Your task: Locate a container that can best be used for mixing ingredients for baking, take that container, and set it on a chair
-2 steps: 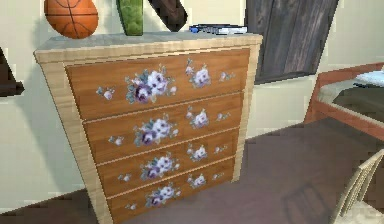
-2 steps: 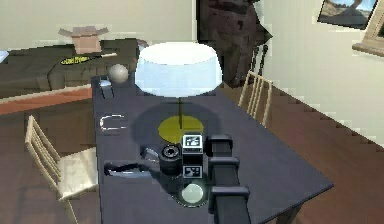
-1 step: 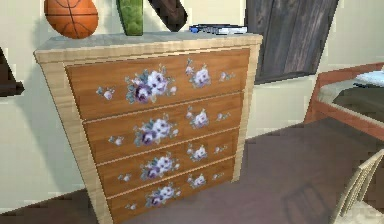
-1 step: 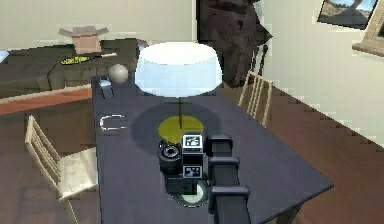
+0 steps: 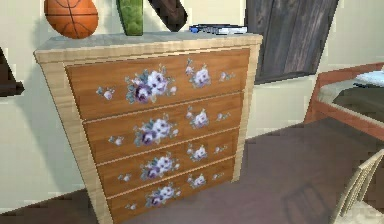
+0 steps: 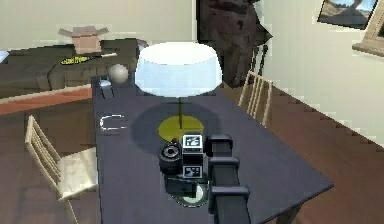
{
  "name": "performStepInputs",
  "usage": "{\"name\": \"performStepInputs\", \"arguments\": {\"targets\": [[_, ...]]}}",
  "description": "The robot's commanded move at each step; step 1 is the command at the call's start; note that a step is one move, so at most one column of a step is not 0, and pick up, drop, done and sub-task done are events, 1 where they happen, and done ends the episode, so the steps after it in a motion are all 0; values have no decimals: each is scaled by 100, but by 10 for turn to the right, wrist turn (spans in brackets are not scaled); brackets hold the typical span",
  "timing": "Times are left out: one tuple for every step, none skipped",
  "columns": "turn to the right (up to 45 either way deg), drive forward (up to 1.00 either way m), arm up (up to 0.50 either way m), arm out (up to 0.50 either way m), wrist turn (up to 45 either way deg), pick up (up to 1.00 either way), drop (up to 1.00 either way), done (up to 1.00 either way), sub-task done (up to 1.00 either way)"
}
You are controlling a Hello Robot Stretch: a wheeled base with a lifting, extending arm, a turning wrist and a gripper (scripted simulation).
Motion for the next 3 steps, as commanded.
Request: {"name": "performStepInputs", "arguments": {"targets": [[0,0,-30,0,0,0,0,0,0],[0,0,0,0,0,100,0,0,0],[0,0,10,0,0,0,0,0,0]]}}
